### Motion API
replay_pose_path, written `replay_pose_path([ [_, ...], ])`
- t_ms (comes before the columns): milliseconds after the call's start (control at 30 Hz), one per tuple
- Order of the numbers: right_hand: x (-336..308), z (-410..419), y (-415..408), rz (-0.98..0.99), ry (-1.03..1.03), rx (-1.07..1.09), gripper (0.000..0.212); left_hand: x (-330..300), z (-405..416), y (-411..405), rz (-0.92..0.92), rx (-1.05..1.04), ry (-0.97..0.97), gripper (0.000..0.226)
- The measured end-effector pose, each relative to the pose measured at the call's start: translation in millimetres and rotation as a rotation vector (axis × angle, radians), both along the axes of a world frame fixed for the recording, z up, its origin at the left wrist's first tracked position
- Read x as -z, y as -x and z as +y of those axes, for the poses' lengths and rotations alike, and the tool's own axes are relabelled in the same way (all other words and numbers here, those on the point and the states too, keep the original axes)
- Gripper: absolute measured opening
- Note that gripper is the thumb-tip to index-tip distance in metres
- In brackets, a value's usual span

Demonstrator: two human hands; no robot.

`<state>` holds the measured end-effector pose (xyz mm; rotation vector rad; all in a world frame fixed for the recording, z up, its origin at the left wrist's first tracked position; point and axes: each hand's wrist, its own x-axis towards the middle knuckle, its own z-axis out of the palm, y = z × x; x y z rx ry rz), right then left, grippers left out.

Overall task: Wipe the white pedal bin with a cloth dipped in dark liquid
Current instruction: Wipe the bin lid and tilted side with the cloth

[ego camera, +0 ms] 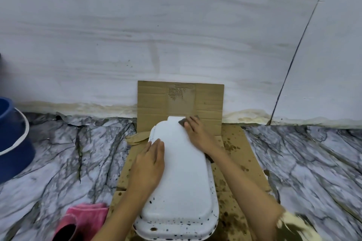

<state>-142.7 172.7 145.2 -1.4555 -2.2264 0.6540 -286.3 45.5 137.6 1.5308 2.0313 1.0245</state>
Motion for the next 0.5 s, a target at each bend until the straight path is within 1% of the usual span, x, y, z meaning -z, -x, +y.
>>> replay_pose_path([
  [33, 3, -17, -6, -0.072, -0.058, -0.050, 0.049, -1, 1, -1, 0.000, -0.002, -0.002, 0.052],
  [100, 7, -57, -16, -0.115, -0.119, -0.131, 0.050, -1, 1, -2, -0.012, -0.015, 0.003, 0.052],
  [200, 8, -122, -32, -0.046, -0.124, -0.264, 0.050, -3, -2, -2, -0.047, -0.043, -0.002, 0.051],
  [300, 19, -161, -56, 0.077, -0.113, -0.370, 0.042, -5, -5, -3, -0.064, -0.041, -0.017, 0.050],
  [400, 29, -154, -71, 0.160, -0.065, -0.370, 0.045, -6, -5, -4, -0.073, -0.041, -0.020, 0.051],
  [500, 27, -98, -54, 0.261, 0.007, -0.218, 0.047, -7, -5, -6, -0.044, -0.044, -0.010, 0.051],
])
